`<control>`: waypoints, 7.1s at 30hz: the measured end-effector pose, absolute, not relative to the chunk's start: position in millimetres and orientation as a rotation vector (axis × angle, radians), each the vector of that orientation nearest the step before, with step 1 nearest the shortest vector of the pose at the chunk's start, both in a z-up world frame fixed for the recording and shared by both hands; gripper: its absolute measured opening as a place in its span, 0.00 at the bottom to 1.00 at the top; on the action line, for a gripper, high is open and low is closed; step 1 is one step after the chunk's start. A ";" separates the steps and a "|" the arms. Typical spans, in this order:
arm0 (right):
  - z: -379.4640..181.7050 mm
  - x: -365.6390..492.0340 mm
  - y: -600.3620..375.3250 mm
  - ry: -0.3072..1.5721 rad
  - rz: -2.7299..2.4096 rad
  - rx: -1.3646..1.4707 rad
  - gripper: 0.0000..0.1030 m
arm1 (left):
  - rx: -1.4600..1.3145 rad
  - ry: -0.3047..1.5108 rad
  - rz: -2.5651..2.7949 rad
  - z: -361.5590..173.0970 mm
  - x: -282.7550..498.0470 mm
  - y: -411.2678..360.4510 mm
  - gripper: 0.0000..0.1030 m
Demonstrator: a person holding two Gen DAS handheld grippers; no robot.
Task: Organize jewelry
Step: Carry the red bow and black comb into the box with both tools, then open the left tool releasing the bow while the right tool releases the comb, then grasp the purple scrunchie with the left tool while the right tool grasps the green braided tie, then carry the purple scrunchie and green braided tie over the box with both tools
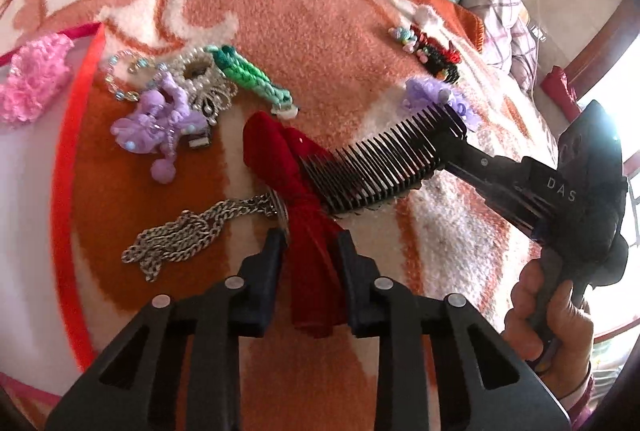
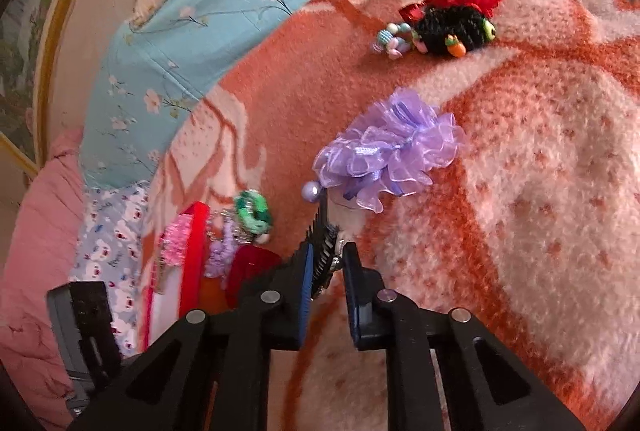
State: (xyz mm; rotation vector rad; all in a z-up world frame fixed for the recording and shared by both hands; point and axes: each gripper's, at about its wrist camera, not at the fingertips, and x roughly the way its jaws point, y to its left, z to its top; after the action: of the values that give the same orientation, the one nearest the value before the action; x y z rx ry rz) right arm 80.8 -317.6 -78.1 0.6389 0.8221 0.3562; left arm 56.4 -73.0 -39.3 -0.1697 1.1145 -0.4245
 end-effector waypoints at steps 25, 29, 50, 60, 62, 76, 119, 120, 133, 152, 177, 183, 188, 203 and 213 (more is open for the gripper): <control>-9.0 58.2 -264.7 0.716 0.535 0.604 0.09 | -0.235 0.901 -0.279 28.4 19.8 27.8 0.12; -8.8 63.3 -244.2 0.729 0.574 0.593 0.09 | -0.272 0.891 -0.209 26.6 17.1 58.7 0.12; -23.3 112.9 -125.3 0.793 0.769 0.529 0.09 | -0.413 0.914 -0.005 -3.3 13.0 163.3 0.12; -34.7 143.2 -84.0 0.820 0.830 0.520 0.09 | -0.460 0.936 0.016 -21.1 23.2 179.4 0.12; -39.8 147.9 -73.7 0.839 0.844 0.504 0.09 | -0.471 0.941 0.026 -26.3 27.0 184.2 0.12; -79.6 183.7 -49.3 0.932 0.844 0.472 0.12 | -0.494 0.970 0.040 -43.4 35.8 194.1 0.13; -50.4 162.2 -37.1 0.887 0.708 0.193 0.45 | -0.409 0.978 0.108 -34.8 28.0 192.2 0.62; -49.4 160.5 -39.7 0.883 0.708 0.201 0.45 | -0.409 0.971 0.108 -32.5 26.8 192.1 0.63; -33.0 122.5 -130.9 0.831 0.622 0.307 0.45 | -0.363 0.927 0.033 -0.6 21.5 153.8 0.63; -42.5 98.1 -233.7 0.815 0.476 0.353 0.45 | -0.200 0.974 -0.185 -2.3 35.2 33.0 0.63; -78.7 179.3 -194.8 0.954 0.547 0.254 0.45 | -0.142 1.062 -0.261 -44.2 107.1 -15.7 0.63; -88.2 195.5 -185.8 0.991 0.547 0.226 0.21 | -0.108 1.085 -0.261 -54.8 118.5 -20.8 0.62; -84.7 193.5 -203.5 0.961 0.550 0.306 0.19 | -0.087 1.085 -0.258 -59.8 128.6 -27.6 0.59; -64.7 168.6 -241.1 0.879 0.543 0.443 0.19 | -0.098 1.056 -0.242 -55.1 125.5 -25.1 0.05; -54.5 144.5 -250.0 0.848 0.548 0.468 0.19 | -0.156 0.971 -0.266 -21.4 97.9 -7.9 0.05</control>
State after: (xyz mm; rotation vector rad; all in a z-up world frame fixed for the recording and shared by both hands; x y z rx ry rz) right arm 144.5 -250.0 -54.5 0.4683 0.8479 0.5480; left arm 97.9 -7.9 -21.4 -0.1562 0.9712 -0.2660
